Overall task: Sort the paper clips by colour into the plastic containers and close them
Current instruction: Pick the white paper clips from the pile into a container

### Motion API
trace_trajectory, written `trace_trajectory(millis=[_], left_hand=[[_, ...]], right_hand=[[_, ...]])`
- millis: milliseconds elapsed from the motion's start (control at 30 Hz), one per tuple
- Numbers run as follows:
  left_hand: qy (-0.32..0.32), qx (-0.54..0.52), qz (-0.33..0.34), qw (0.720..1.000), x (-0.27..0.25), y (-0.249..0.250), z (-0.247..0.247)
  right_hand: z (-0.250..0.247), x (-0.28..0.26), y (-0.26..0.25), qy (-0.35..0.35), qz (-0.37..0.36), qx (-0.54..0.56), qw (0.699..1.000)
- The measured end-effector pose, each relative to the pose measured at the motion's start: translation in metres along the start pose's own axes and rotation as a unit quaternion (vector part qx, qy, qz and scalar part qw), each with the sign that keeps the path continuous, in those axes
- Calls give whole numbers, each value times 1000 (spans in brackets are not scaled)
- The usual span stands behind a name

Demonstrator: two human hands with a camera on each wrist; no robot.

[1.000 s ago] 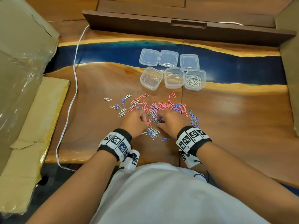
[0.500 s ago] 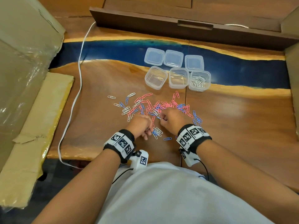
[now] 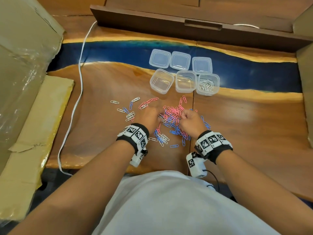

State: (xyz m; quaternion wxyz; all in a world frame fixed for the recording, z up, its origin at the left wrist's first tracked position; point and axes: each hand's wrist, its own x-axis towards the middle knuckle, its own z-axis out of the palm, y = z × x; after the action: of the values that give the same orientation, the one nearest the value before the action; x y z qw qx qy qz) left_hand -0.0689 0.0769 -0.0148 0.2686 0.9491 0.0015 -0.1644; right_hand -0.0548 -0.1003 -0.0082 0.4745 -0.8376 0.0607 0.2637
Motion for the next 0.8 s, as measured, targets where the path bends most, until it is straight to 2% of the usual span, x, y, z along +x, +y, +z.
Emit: trace_trajectory(millis=[100,333,567,667,800], left_hand=[[-19,58,21,998,7,0,-3],[-49,80,36,995,9,-1,-2],[-23,39,33,998,5,-1,1],[-14,50,50,997,7,1,3],[-14,77,57,995,12,1,3]], right_hand=[[4,1,-4,-21,-16,-106,994],[6,13,-6,-39,-85,-268,959],[-1,18,0,-36,-87,-323,942],[-7,15,4,-50,-76,-336,937],[-11,13,0,-35,-87,-345,934]])
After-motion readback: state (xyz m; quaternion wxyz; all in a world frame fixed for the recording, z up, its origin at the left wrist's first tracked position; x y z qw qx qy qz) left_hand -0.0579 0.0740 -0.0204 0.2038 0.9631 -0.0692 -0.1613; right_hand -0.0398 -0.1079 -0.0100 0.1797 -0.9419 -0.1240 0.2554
